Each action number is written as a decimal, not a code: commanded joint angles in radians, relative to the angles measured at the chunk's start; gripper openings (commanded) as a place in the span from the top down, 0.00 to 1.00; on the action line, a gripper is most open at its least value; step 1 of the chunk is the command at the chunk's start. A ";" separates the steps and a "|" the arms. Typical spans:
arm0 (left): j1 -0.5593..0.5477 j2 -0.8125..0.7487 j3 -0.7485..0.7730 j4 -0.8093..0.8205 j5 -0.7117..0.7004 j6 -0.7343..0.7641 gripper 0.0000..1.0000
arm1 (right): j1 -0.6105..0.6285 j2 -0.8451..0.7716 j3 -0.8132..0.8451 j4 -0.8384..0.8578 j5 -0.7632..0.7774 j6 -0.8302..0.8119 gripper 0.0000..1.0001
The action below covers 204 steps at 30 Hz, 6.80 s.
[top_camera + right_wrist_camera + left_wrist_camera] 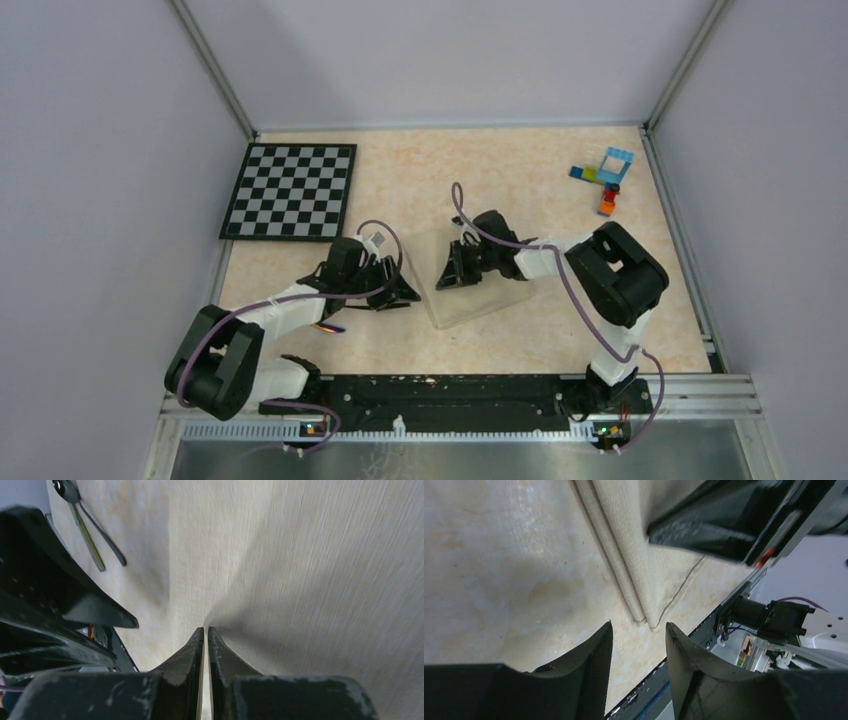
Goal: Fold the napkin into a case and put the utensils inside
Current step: Pick up the top corner of the square-folded napkin from the center of the board, then fold the top corner of the square-folded napkin at the center of the board.
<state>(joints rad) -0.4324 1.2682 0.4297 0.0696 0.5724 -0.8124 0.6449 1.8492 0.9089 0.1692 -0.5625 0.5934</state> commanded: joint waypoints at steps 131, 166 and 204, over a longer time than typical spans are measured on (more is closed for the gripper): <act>-0.194 -0.006 0.030 0.009 -0.112 -0.056 0.47 | -0.383 -0.509 -0.265 -0.479 0.159 -0.182 1.00; -0.220 0.040 0.031 -0.004 -0.116 -0.061 0.54 | -0.226 -0.355 -0.075 -0.377 0.098 -0.192 1.00; -0.205 -0.278 -0.094 -0.270 -0.292 -0.112 0.34 | 0.011 0.283 0.510 -0.158 -0.125 -0.017 1.00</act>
<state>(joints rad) -0.6815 1.0454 0.2901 -0.0486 0.3378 -0.9657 0.6373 2.1155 1.3663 -0.0280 -0.6655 0.5632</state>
